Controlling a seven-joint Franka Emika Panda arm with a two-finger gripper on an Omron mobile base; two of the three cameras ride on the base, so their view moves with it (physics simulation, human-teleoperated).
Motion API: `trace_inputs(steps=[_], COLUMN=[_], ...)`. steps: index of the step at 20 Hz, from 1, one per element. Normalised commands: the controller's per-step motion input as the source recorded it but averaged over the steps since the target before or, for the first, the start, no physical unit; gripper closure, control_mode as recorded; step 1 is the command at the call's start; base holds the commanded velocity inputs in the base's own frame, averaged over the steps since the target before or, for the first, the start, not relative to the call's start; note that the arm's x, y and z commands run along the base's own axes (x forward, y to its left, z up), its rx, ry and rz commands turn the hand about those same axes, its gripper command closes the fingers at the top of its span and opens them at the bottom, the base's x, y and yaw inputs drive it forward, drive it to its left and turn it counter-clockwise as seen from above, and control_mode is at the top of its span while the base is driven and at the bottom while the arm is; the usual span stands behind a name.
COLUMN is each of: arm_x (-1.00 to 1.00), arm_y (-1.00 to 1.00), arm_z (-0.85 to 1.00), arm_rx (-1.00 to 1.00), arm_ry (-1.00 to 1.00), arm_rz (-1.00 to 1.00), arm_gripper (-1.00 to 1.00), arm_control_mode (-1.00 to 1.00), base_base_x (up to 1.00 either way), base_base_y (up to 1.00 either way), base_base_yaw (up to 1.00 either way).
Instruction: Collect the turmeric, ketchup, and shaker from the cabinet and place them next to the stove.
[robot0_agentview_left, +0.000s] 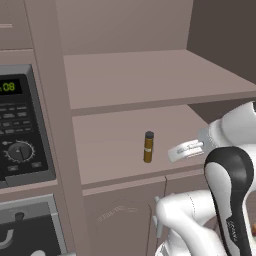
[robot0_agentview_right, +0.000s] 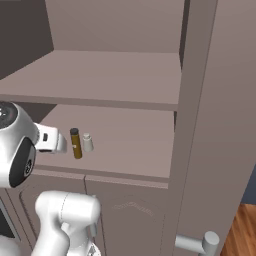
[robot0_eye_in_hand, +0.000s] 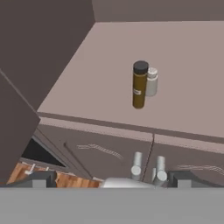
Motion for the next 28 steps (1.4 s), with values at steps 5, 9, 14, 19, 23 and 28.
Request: trace_inputs(steps=[5,9,14,19,23,28], arm_x=[0.14,0.24,0.19,0.07,0.08,0.03], arm_y=[0.0,0.0,0.0,0.0,0.02,0.01], arm_z=[-0.36,-0.4,-0.58,-0.37,-0.38,-0.68], arm_rx=[0.01,0.02,0.0,0.01,0.0,0.0], arm_ry=[0.0,-0.03,-0.07,-0.11,-0.13,-0.21], arm_rz=[-0.02,0.0,0.0,0.0,0.0,0.0], arm_gripper=[-1.0,-1.0,-1.0,-1.0,-1.0,-1.0], arm_control_mode=[-1.0,-1.0,-1.0,-1.0,-1.0,-1.0], base_base_x=[0.0,0.0,0.0,0.0,0.0,0.0], base_base_y=[0.0,0.0,0.0,0.0,0.0,0.0], base_base_yaw=[0.0,0.0,0.0,0.0,0.0,0.0])
